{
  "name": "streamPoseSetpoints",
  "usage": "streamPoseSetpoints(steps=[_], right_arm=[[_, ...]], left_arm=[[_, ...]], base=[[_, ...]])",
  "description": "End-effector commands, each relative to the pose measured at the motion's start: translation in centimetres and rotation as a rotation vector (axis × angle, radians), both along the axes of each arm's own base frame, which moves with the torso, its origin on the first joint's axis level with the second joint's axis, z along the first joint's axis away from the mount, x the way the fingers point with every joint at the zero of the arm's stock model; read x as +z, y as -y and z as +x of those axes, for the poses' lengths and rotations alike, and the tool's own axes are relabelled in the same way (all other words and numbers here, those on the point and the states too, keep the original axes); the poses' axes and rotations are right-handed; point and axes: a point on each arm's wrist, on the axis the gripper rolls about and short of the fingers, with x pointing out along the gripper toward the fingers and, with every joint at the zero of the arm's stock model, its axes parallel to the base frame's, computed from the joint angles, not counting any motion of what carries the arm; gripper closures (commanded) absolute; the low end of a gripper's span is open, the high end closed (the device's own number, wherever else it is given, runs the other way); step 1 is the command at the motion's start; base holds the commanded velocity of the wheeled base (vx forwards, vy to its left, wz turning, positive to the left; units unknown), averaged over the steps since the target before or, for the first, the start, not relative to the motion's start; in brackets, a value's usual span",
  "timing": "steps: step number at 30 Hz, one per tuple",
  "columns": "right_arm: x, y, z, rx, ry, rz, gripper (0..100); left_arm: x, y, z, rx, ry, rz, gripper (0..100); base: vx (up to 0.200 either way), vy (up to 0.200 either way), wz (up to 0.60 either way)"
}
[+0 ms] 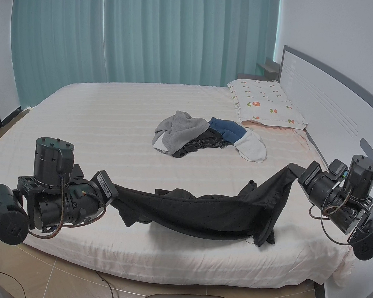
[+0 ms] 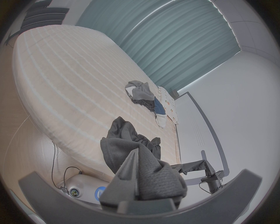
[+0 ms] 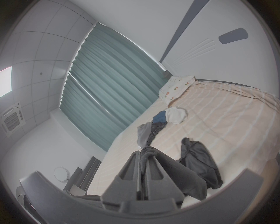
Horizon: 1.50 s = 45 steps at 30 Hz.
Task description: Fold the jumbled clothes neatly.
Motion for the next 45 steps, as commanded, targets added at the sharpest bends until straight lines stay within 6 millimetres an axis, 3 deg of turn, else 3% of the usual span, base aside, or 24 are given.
streamPoseSetpoints(steps=[1, 11, 25, 45], right_arm=[[0.1, -0.3, 0.3, 0.004, 0.052, 0.030, 100], [-0.8, -0.6, 1.3, 0.011, 0.123, 0.087, 100], [-1.8, -0.7, 1.8, 0.009, 0.087, 0.109, 100], [-1.6, -0.3, 1.8, 0.029, 0.075, 0.166, 100]], left_arm=[[1.0, -0.3, -0.6, 0.000, 0.036, -0.018, 100], [0.9, -0.5, -0.6, 0.003, 0.032, -0.019, 100], [0.5, -0.6, -0.6, 0.003, 0.015, -0.011, 100], [0.4, -0.5, -0.7, -0.028, -0.002, -0.021, 100]], base=[[0.000, 0.200, 0.00], [0.000, 0.200, 0.00], [0.000, 0.200, 0.00], [0.000, 0.200, 0.00]])
